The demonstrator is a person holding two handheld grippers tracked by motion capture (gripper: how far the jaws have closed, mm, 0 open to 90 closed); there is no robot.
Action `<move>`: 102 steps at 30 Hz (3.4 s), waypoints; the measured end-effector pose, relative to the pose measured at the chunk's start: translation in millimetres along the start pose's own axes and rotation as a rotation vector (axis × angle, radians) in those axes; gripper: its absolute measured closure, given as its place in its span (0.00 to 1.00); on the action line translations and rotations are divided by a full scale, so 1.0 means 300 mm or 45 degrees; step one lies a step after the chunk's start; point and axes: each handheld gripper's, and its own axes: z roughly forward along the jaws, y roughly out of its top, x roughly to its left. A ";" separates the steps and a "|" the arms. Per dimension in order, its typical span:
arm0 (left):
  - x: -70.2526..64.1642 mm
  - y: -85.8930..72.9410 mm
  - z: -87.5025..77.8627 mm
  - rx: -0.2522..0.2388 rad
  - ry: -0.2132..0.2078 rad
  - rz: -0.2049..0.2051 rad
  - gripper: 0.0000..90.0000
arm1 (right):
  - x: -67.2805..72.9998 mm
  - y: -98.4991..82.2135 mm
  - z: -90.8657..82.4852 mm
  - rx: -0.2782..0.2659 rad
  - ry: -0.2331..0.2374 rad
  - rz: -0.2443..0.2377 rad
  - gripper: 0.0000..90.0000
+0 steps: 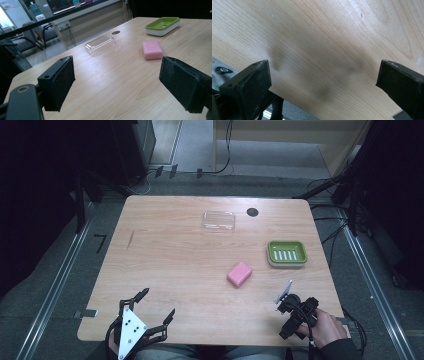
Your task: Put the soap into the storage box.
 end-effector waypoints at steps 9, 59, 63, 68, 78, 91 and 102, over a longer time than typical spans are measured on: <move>0.002 -0.001 0.004 0.010 -0.004 -0.007 0.15 | -0.012 0.008 -0.012 -0.083 -0.038 0.031 0.00; -0.001 0.002 0.013 0.017 -0.028 0.002 0.15 | 0.025 0.330 -0.081 -0.220 -0.079 -0.116 0.00; 0.001 0.001 0.011 0.014 -0.024 0.000 0.15 | 0.024 0.344 -0.083 -0.224 -0.075 -0.125 0.00; -0.001 0.002 0.012 0.016 -0.027 0.001 0.15 | 0.028 0.381 -0.093 -0.238 -0.057 -0.129 0.00; 0.001 0.001 0.011 0.013 -0.027 0.002 0.15 | 0.017 0.439 -0.105 -0.251 -0.030 -0.115 0.00; 0.001 0.001 0.011 0.011 -0.028 0.001 0.15 | 0.003 0.526 -0.113 -0.272 0.019 -0.120 0.00; 0.000 0.001 0.011 0.012 -0.028 0.004 0.15 | 0.003 0.591 -0.113 -0.265 0.056 -0.137 0.00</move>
